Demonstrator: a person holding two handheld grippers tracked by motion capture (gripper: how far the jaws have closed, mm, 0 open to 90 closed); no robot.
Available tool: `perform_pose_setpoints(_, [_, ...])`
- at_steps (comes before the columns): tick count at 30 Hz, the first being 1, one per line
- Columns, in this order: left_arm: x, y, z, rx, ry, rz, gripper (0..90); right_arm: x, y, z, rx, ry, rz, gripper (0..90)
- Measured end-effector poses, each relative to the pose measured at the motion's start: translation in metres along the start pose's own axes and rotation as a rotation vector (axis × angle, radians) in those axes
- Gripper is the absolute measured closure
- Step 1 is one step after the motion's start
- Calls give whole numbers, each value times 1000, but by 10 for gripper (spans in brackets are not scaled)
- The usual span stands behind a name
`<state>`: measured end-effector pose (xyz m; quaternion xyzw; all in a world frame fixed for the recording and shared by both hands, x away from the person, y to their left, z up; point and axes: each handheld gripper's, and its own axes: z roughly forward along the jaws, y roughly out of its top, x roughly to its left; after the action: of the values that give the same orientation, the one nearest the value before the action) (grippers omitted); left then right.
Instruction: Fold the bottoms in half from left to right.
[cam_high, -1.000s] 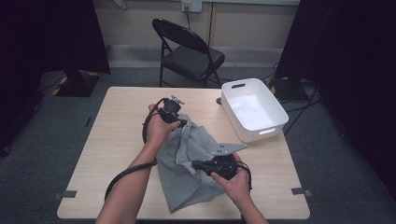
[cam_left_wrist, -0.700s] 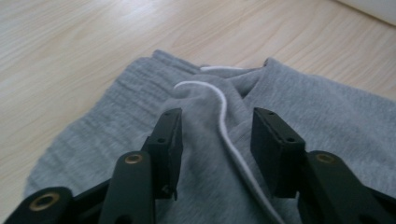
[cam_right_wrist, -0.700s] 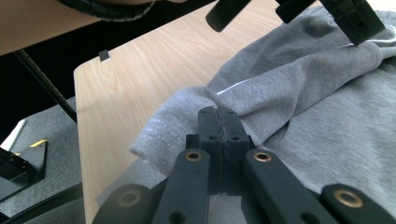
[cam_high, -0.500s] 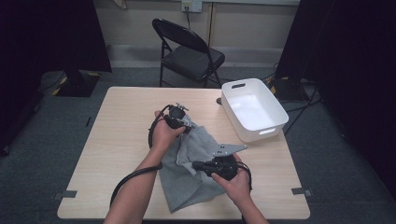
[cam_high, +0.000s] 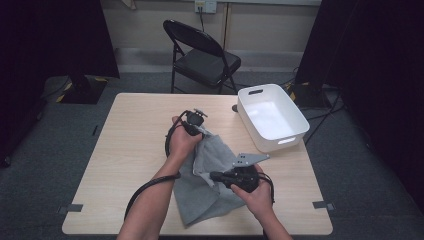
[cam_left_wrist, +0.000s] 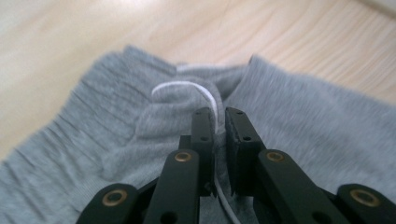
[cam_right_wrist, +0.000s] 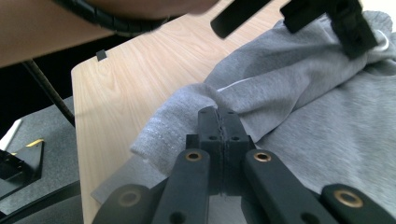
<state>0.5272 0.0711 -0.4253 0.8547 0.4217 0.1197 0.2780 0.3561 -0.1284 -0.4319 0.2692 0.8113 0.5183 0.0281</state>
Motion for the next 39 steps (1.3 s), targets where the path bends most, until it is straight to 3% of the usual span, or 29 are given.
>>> perform_pose_setpoints(5, [-4, 8, -1, -27, 4, -6, 828, -2, -1, -8, -11, -13, 6, 900])
perform_pose_setpoints(13, [-10, 9, 10, -9, 10, 6, 823, -8, -8, -15, -5, -33, 22, 900])
perform_pose_setpoints(18, [-11, 10, 10, -20, 13, 23, 812, -11, -13, -17, 2, -43, 33, 900])
perform_pose_setpoints(31, [-12, 11, 12, -23, 15, 21, 809, -15, -20, -22, 14, -61, 40, 900])
perform_pose_setpoints(39, [-16, 14, 12, -60, 0, 19, 780, -18, -23, -26, 14, -73, 47, 900])
